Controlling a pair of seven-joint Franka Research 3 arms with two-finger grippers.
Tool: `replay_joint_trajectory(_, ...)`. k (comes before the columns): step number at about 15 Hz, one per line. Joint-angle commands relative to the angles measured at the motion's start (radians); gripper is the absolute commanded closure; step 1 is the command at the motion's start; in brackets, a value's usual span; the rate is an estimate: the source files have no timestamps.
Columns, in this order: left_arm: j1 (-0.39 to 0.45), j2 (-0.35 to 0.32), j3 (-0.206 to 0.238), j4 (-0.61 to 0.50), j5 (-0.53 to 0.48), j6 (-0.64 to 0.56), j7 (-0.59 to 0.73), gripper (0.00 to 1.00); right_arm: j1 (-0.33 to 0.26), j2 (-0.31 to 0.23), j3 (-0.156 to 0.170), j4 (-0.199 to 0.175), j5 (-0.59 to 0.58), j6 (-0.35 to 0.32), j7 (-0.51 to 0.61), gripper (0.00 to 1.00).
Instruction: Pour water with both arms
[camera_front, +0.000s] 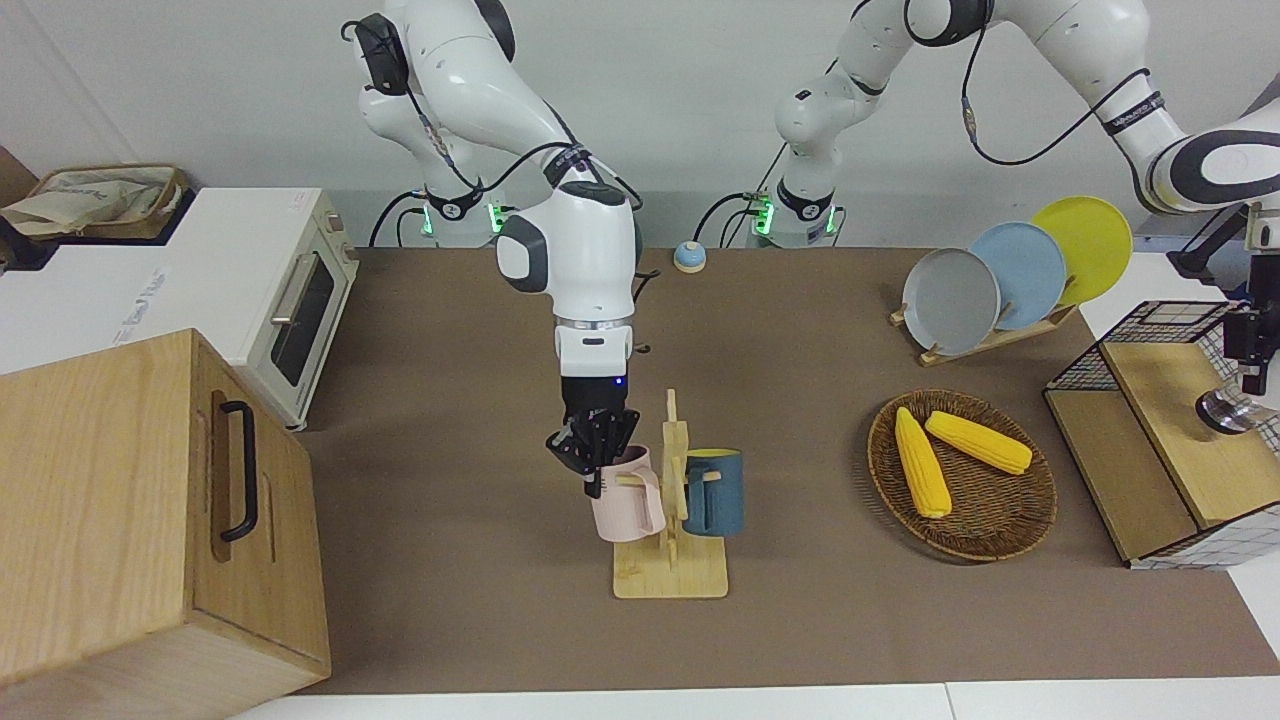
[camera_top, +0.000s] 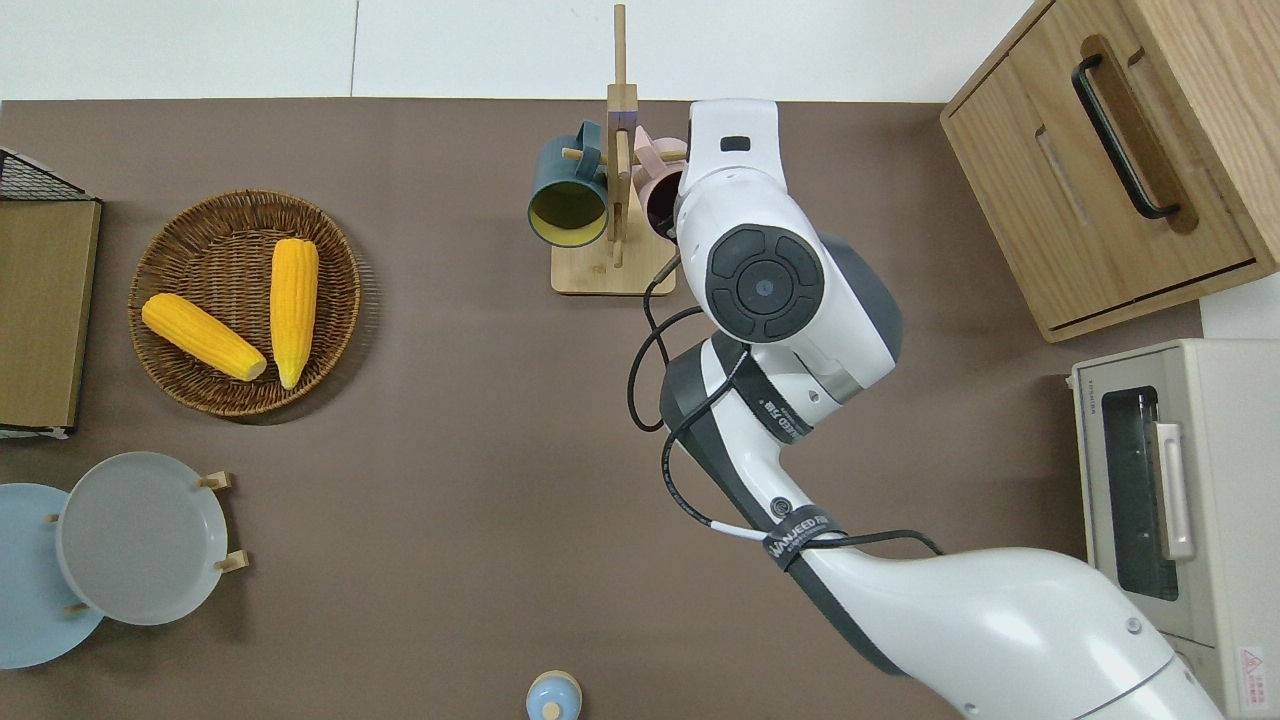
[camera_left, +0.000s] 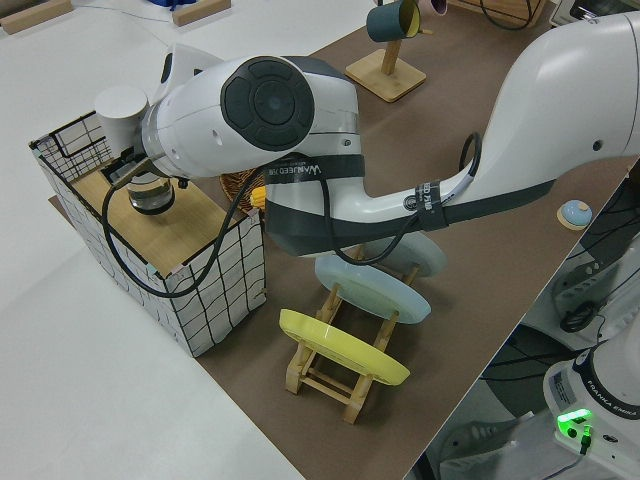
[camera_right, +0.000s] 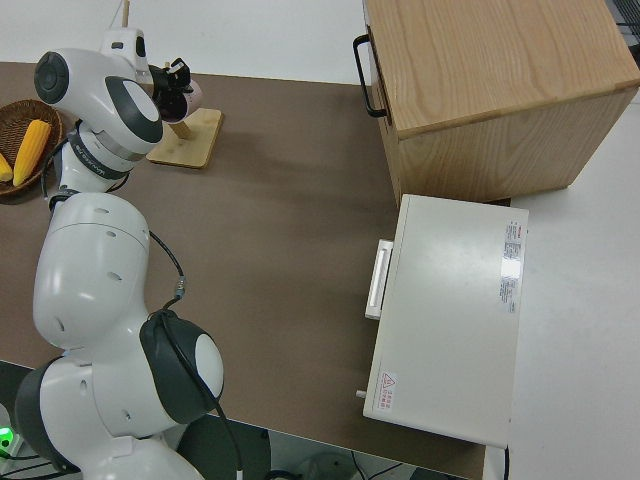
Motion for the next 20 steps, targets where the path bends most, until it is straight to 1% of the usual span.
replay_joint_trajectory(1,0.0,-0.03,0.008,0.004,-0.005,-0.022,-0.014,1.0,-0.001,0.008,-0.002,0.016,0.023,-0.023,0.002,0.965)
replay_joint_trajectory(3,0.001,-0.033,0.01,0.006,-0.005,-0.031,-0.014,1.0,-0.001,0.008,-0.002,0.019,0.023,-0.026,0.002,0.969)
replay_joint_trajectory(6,0.001,-0.045,0.011,0.006,0.002,-0.04,-0.026,1.0,-0.001,0.008,-0.002,0.042,0.023,-0.055,0.0,0.971)
replay_joint_trajectory(12,-0.007,-0.077,0.01,0.013,0.118,-0.082,-0.138,1.0,-0.001,0.007,0.0,0.044,0.023,-0.06,-0.003,0.973)
replay_joint_trajectory(15,-0.007,-0.097,0.01,0.013,0.144,-0.103,-0.177,1.0,-0.007,0.004,0.0,0.042,0.024,-0.068,-0.008,0.973)
replay_joint_trajectory(17,-0.007,-0.113,0.008,0.013,0.169,-0.119,-0.203,1.0,-0.009,-0.004,0.0,0.042,0.052,-0.072,-0.017,0.973)
replay_joint_trajectory(20,-0.007,-0.126,0.005,0.036,0.219,-0.16,-0.261,1.0,-0.015,-0.011,-0.003,0.042,0.087,-0.071,-0.066,0.973)
